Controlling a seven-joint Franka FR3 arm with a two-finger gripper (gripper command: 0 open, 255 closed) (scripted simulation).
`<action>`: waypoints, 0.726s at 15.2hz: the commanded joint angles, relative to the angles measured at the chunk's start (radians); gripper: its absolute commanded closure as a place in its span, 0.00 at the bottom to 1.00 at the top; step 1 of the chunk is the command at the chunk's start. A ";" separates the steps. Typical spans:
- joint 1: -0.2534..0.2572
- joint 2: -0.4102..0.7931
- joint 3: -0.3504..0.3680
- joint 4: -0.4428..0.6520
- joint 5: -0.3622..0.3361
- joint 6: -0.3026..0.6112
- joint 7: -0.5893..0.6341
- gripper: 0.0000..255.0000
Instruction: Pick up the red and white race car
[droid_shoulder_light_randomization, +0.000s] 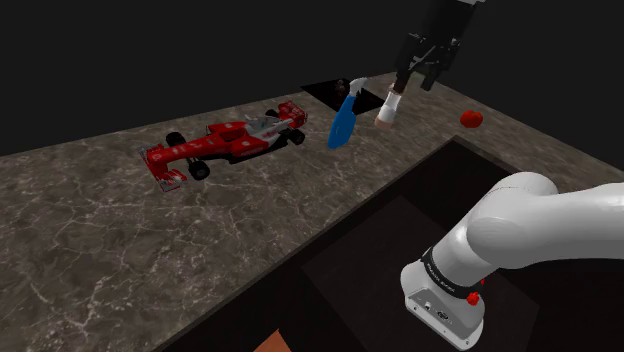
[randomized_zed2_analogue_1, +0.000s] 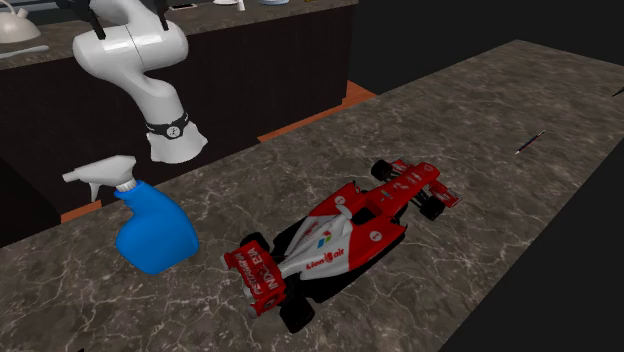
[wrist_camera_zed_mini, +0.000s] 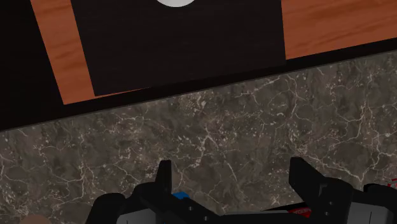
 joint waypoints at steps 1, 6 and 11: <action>0.000 0.000 0.000 0.000 0.000 0.000 0.000 0.00; -0.009 0.131 0.101 0.016 0.060 0.106 0.178 0.00; -0.024 0.293 0.191 0.073 0.093 0.204 0.352 0.00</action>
